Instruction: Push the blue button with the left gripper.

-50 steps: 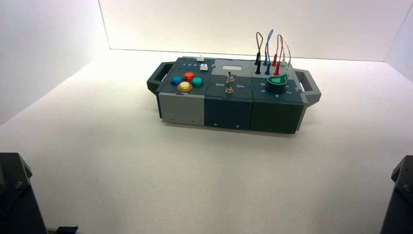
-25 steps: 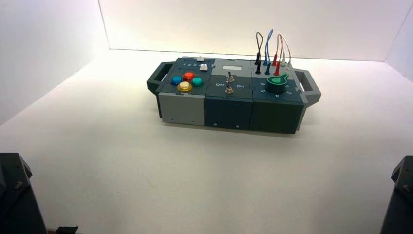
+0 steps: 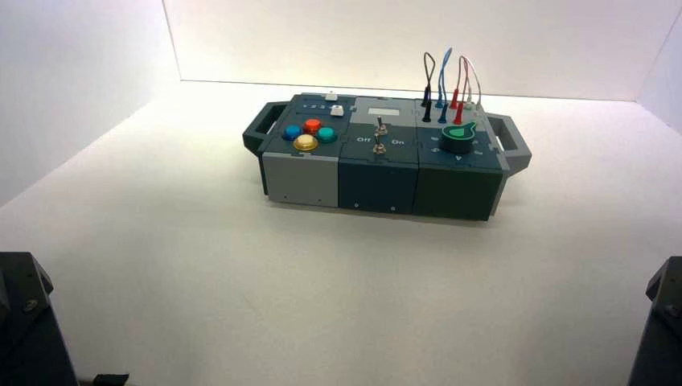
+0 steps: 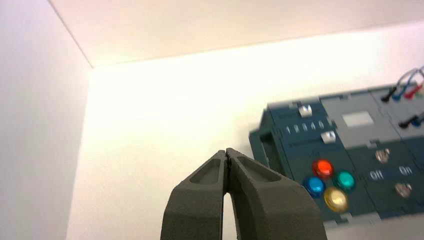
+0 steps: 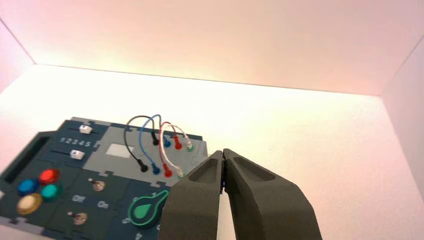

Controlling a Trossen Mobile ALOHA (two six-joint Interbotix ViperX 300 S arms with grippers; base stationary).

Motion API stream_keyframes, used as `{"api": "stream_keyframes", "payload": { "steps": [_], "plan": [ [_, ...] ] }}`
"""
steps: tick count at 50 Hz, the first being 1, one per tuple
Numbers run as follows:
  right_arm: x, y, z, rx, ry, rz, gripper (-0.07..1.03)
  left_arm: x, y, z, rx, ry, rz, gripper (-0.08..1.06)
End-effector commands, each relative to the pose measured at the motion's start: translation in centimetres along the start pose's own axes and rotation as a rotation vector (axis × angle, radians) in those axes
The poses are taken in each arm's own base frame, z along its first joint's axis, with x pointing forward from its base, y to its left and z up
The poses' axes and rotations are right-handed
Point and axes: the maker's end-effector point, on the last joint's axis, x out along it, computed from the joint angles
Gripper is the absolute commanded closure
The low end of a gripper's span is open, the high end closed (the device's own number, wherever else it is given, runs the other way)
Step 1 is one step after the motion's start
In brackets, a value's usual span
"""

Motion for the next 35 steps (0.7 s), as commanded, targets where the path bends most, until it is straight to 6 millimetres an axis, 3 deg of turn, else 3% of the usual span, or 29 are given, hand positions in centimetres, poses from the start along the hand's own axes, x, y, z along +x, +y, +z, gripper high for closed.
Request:
{"api": "stream_keyframes", "payload": {
  "steps": [1, 8, 16, 35],
  "plan": [
    [-0.6, 0.7, 2.3, -0.009, 0.013, 0.022, 0.98, -0.1, -0.8, 2.4, 0.025, 0.013, -0.031, 1.01],
    [-1.2, 2.3, 2.8, -0.042, 0.104, 0.078, 0.98, 0.3, -2.9, 3.1, 0.088, 0.098, -0.1, 1.01],
    [-1.6, 4.5, 2.1, -0.085, 0.197, 0.155, 0.98, 1.1, -5.2, 2.0, 0.139, 0.247, -0.172, 1.01],
    [-1.6, 5.2, 0.3, -0.112, 0.329, 0.185, 0.98, 4.4, -7.6, -1.6, 0.22, 0.477, -0.249, 1.01]
  ]
}}
